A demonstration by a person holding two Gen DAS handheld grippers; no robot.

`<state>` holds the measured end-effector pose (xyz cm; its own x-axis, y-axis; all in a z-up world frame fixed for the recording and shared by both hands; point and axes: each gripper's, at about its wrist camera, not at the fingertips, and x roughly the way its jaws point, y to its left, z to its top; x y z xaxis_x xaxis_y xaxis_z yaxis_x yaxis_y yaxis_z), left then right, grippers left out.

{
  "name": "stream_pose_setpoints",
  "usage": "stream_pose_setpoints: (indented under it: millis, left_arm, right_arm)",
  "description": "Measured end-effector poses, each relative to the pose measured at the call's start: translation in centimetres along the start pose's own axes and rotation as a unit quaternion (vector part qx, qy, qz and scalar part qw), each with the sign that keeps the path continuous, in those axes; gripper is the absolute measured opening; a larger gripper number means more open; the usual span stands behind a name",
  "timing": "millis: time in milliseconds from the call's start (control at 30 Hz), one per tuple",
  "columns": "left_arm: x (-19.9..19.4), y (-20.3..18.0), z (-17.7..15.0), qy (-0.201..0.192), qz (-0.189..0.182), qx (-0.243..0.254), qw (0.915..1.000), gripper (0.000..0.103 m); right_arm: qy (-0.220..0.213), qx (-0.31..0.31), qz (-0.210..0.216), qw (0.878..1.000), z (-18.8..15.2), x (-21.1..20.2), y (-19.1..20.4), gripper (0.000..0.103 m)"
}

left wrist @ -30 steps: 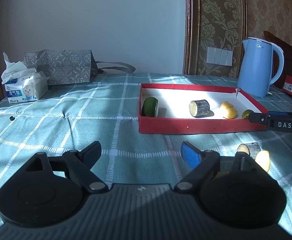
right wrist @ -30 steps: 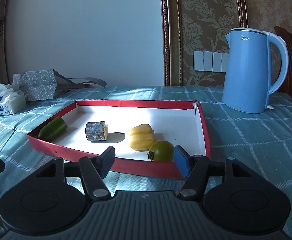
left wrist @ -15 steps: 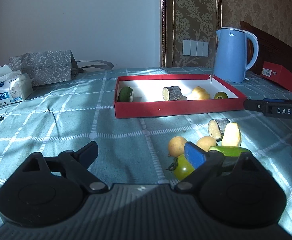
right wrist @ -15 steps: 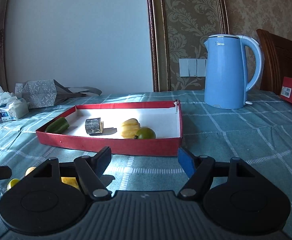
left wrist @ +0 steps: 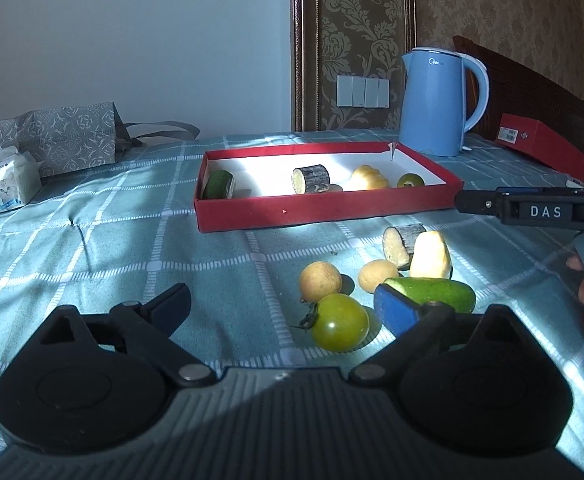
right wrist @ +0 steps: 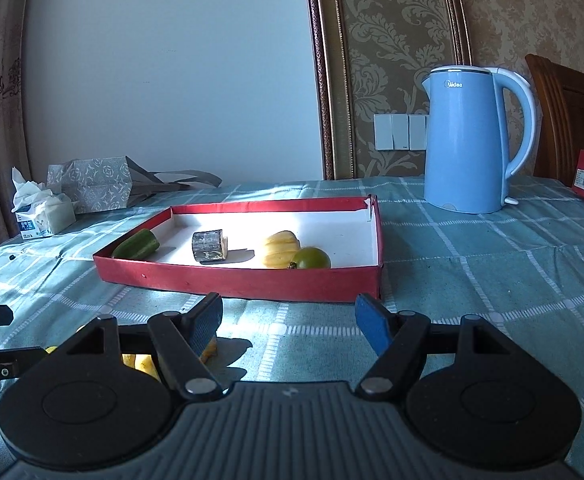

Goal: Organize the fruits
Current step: 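Move the left tool to the green tomato and close on it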

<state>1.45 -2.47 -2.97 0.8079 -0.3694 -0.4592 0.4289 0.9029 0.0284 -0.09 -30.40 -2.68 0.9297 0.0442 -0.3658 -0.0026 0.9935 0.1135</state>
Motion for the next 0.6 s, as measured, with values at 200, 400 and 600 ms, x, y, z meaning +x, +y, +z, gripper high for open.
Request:
stream_pose_setpoints:
  millis: [200, 400, 600]
  left_arm:
    - [0.6, 0.0, -0.1, 0.017, -0.010, -0.004, 0.9998, 0.093]
    - [1.0, -0.3, 0.0, 0.028, -0.015, 0.002, 0.9995, 0.088]
    - [1.6, -0.6, 0.0, 0.044, -0.022, 0.013, 0.9987, 0.070]
  right_arm:
    - [-0.003, -0.010, 0.006, 1.000, 0.0, -0.1, 0.4, 0.073]
    - [-0.002, -0.009, 0.007, 1.000, 0.1, 0.0, 0.4, 0.073]
    - [-0.003, -0.010, 0.008, 1.000, 0.1, 0.0, 0.5, 0.073]
